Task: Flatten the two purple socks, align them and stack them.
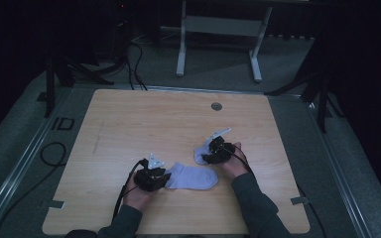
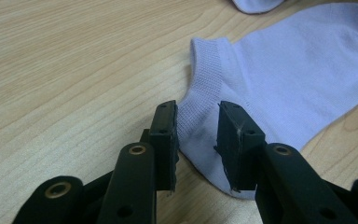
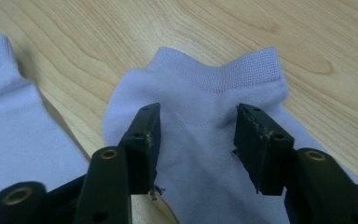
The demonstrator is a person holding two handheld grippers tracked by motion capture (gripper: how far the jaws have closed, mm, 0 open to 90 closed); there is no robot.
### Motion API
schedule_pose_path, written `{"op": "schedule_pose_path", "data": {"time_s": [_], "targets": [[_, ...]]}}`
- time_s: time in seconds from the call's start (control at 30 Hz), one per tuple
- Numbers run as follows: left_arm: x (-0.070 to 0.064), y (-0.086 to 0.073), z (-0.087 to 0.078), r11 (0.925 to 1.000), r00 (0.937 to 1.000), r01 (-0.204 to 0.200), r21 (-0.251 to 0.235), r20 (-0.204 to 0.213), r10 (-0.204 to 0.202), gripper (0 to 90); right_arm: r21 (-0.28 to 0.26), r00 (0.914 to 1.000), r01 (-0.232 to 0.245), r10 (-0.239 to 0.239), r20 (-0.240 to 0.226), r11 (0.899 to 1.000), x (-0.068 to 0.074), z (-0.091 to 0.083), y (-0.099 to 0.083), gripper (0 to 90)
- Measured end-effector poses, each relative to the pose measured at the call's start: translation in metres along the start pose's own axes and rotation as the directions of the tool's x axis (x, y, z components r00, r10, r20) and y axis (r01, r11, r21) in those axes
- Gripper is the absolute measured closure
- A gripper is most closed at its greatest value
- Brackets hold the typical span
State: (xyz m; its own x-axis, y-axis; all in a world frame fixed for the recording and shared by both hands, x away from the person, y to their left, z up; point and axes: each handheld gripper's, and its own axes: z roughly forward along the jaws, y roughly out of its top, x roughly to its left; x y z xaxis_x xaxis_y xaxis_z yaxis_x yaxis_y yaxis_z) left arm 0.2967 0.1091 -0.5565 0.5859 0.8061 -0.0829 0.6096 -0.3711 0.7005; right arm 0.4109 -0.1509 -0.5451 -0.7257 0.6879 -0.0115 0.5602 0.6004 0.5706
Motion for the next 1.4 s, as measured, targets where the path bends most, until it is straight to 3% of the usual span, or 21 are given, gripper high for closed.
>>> {"op": "schedule_pose_path", "data": {"time_s": [0.23, 0.47, 0.63, 0.83, 1.03, 1.1, 1.2, 1.4], "targets": [[-0.001, 0.000, 0.000, 1.0000, 1.0000, -0.002, 0.001, 0.003, 0.002, 67.5, 0.005, 1.0000, -0.002, 0.002, 0.003, 1.000, 0.001, 0.000, 0.001, 60.3], [0.000, 0.000, 0.000, 1.0000, 1.0000, 0.002, -0.002, 0.007, -0.002, 67.0, -0.013, 0.9962, -0.081, 0.081, 0.031, 0.997, -0.005, 0.000, 0.001, 84.1], [0.000, 0.000, 0.000, 1.0000, 1.0000, 0.005, -0.005, 0.005, -0.005, 66.9, -0.026, 0.9956, -0.091, 0.091, 0.023, 0.996, -0.004, -0.003, 0.000, 85.3], [0.001, 0.000, -0.001, 0.9996, 0.9997, 0.020, -0.021, 0.013, -0.019, 66.1, -0.092, 0.9968, -0.080, 0.080, -0.005, 0.993, 0.002, -0.024, 0.004, 85.0], [0.001, 0.000, -0.002, 0.9996, 0.9998, 0.019, -0.021, 0.011, -0.019, 66.2, -0.178, 0.9945, -0.101, 0.095, -0.046, 0.979, 0.004, -0.047, 0.004, 84.7], [0.002, 0.000, -0.002, 0.9996, 0.9998, 0.017, -0.021, 0.010, -0.017, 66.1, -0.227, 0.9936, -0.106, 0.094, -0.062, 0.968, 0.006, -0.063, 0.003, 84.7], [0.001, 0.000, -0.001, 0.9996, 0.9997, 0.020, -0.022, 0.010, -0.020, 65.7, -0.266, 0.9902, -0.125, 0.103, -0.095, 0.956, 0.007, -0.074, 0.000, 84.7], [0.001, 0.000, -0.002, 0.9997, 0.9998, 0.017, -0.019, 0.010, -0.017, 65.3, -0.318, 0.9883, -0.134, 0.103, -0.113, 0.939, 0.010, -0.093, -0.005, 84.6]]}}
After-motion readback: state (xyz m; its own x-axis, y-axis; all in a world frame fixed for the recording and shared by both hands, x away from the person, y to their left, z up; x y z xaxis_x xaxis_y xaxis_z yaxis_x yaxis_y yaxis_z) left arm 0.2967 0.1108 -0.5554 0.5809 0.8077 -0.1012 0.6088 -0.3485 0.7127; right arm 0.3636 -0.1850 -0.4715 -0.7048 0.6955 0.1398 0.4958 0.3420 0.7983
